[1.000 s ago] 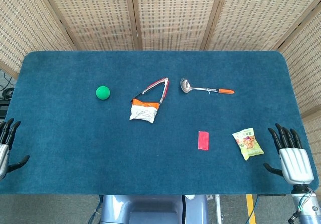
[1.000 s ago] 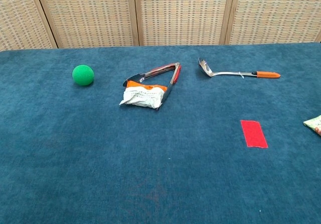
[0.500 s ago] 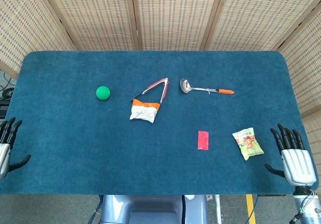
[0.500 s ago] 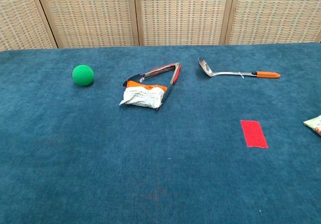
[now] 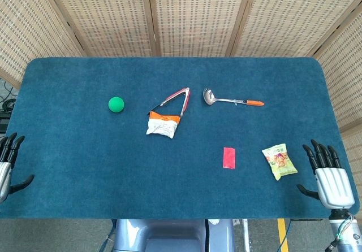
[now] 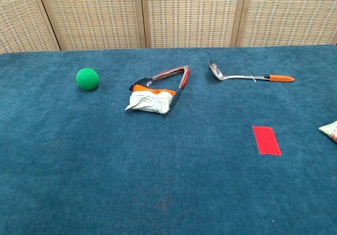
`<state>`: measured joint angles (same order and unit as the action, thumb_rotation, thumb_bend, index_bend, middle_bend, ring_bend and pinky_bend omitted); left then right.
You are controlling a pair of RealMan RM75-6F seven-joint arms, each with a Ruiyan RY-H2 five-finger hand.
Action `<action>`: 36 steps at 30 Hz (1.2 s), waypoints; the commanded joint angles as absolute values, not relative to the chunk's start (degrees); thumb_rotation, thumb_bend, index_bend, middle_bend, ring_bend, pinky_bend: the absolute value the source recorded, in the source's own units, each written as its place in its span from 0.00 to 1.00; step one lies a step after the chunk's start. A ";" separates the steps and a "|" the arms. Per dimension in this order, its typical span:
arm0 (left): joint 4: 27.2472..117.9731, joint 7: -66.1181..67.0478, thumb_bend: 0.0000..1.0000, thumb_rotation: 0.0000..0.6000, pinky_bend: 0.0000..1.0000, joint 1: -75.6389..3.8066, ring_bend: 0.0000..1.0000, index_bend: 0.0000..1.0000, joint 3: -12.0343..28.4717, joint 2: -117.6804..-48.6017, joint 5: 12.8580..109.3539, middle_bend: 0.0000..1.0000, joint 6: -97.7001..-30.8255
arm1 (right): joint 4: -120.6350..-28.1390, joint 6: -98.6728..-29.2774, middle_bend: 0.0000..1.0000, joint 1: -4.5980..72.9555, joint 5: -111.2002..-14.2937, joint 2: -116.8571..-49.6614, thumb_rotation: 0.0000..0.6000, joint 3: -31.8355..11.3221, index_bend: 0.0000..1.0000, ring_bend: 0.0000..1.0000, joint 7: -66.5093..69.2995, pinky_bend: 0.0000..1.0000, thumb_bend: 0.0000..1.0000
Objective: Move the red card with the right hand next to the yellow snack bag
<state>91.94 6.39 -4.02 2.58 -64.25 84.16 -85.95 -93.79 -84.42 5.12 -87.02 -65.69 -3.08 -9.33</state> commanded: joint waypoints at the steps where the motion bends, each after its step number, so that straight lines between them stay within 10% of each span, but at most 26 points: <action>1: 92.12 6.29 0.21 1.00 0.00 -4.00 0.00 0.00 2.61 -64.18 84.16 0.00 -86.00 | -94.76 -84.39 0.00 5.51 -88.23 -66.64 1.00 -2.74 0.04 0.00 -10.95 0.00 0.00; 36: 91.34 5.18 0.21 1.00 0.00 -4.71 0.00 0.00 2.27 -64.41 83.88 0.00 -83.94 | -89.90 -68.41 0.00 17.24 -72.87 -91.01 1.00 -8.02 0.18 0.00 -32.42 0.00 0.21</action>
<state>91.34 5.17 -4.70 2.28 -64.40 83.88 -83.95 -90.24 -68.62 16.95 -73.13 -90.67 -7.80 -32.64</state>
